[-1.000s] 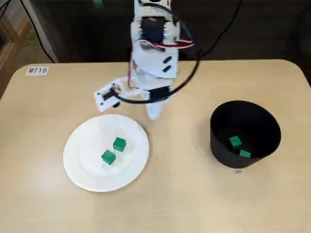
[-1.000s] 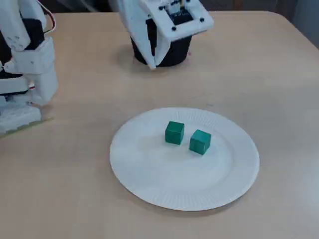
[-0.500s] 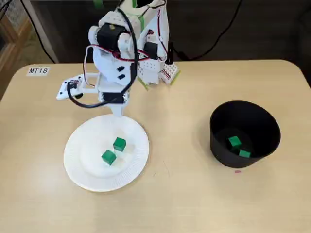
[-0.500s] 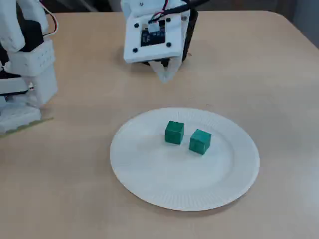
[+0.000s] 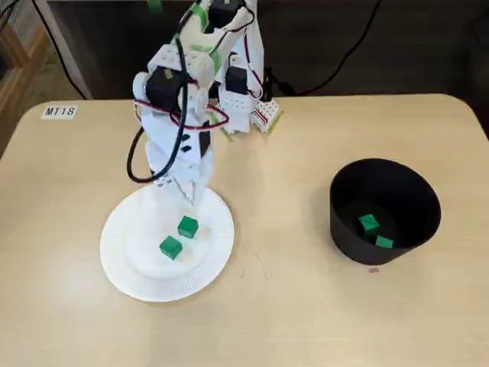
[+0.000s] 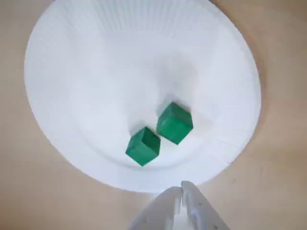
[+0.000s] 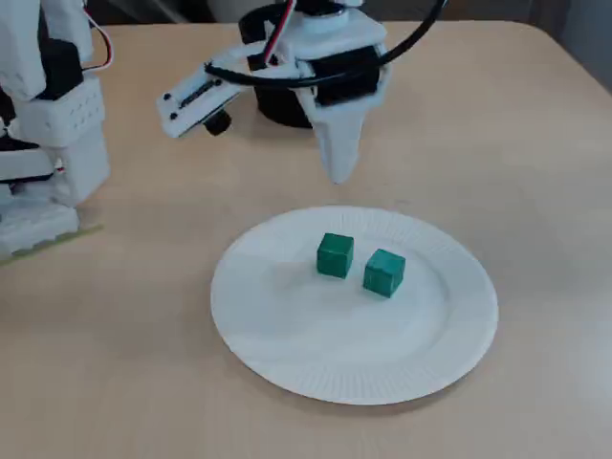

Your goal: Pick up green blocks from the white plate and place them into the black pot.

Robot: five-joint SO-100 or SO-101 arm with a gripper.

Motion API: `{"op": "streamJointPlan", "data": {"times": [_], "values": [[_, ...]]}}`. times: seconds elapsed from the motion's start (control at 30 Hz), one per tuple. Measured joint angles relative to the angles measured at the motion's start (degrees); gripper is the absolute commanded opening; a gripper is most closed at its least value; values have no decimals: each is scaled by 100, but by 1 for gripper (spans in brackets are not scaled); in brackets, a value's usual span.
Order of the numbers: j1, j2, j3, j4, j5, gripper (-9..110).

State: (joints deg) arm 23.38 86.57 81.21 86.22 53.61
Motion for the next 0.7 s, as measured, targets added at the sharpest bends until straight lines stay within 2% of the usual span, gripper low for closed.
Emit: {"op": "streamJointPlan", "data": {"times": [0.17,0.43,0.53,0.63,0.7], "values": [[9,-229,-220,132,422,8],[281,-747,-563,422,62,11],[316,-1134,-791,431,-483,10],[360,-1705,-1371,439,-1477,-1],[378,-2250,-2030,562,-2259,-2]]}}
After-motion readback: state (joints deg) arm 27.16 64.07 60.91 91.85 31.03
